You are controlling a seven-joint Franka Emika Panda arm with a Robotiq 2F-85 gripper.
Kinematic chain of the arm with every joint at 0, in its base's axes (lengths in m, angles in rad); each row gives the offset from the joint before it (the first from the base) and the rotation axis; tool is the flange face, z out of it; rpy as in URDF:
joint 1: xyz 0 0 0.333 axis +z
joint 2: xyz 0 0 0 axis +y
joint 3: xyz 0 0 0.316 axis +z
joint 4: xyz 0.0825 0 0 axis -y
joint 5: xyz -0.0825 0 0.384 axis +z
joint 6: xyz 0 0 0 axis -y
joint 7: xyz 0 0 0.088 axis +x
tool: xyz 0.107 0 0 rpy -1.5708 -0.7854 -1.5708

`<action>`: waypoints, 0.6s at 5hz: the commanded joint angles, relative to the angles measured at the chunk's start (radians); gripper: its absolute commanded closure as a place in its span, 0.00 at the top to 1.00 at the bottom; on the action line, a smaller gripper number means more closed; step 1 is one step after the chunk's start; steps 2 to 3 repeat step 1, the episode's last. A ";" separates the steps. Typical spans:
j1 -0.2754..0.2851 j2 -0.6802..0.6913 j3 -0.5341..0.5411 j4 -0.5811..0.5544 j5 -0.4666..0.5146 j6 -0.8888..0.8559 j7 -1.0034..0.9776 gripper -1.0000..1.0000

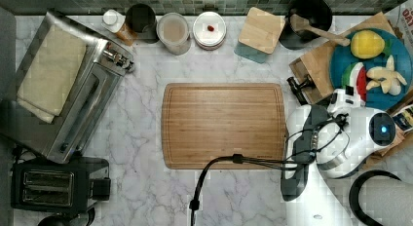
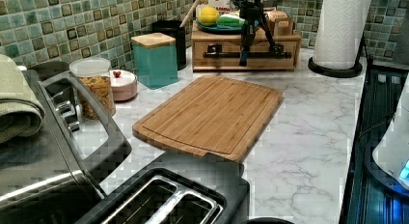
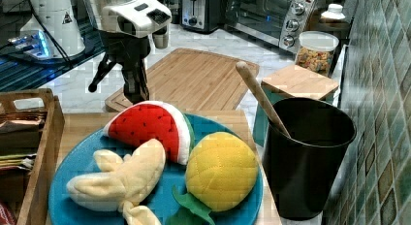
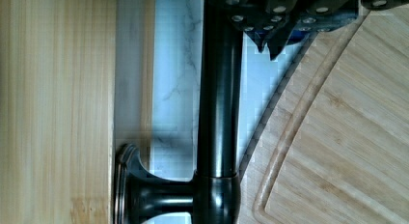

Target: Close the drawer.

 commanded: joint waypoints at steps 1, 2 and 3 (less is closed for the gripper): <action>-0.049 -0.032 -0.060 0.273 -0.017 0.125 -0.034 0.00; -0.049 -0.032 -0.060 0.273 -0.017 0.125 -0.034 0.00; -0.049 -0.032 -0.060 0.273 -0.017 0.125 -0.034 0.00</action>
